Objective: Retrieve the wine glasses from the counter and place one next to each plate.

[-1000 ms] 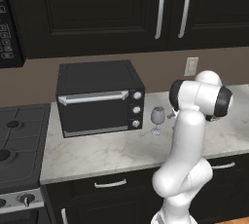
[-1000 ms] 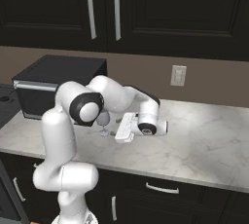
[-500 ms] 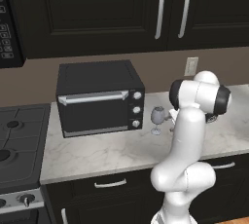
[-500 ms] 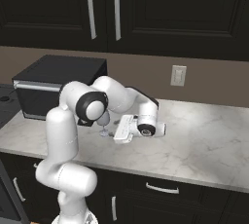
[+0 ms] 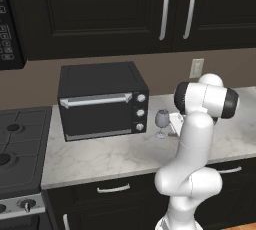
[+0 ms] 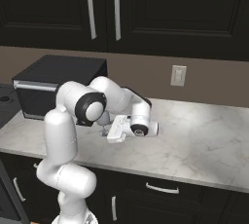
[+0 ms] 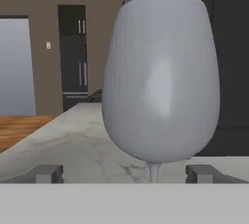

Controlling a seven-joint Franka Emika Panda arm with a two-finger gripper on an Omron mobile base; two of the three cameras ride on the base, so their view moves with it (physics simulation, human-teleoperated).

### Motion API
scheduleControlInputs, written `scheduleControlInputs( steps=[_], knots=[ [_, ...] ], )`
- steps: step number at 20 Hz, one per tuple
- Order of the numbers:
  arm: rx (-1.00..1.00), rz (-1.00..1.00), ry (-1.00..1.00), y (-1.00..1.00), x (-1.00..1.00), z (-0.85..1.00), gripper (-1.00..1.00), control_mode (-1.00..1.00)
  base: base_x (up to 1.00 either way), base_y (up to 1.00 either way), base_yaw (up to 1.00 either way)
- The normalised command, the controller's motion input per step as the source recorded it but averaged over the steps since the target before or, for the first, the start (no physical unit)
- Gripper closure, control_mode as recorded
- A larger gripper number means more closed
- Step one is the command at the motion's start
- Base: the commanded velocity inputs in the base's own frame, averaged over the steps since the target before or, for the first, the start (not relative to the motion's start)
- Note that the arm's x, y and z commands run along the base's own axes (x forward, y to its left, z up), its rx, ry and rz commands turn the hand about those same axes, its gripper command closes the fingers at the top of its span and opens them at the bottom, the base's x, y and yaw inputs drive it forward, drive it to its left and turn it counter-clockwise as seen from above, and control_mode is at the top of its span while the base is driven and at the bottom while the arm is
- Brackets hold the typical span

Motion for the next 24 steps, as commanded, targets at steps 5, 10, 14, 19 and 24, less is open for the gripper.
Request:
scheduleControlInputs(
  steps=[5, 10, 14, 19, 24],
  knots=[
    [0.00, 0.00, 0.06, 0.00, 0.00, -0.06, -1.00, -1.00, 0.00, 0.00, 0.00],
    [0.00, 0.00, 0.10, 0.01, 0.01, -0.02, -1.00, -1.00, 0.00, 0.00, 0.00],
    [0.00, 0.00, 0.12, 0.08, 0.03, 0.00, -1.00, -1.00, 0.00, 0.00, 0.00],
    [0.00, 0.00, 0.09, 0.04, 0.01, -0.01, -1.00, -1.00, 0.00, 0.00, 0.00],
    [0.00, -0.01, 0.04, 0.06, 0.06, -0.02, -1.00, -1.00, 0.00, 0.00, 0.00]
  ],
)
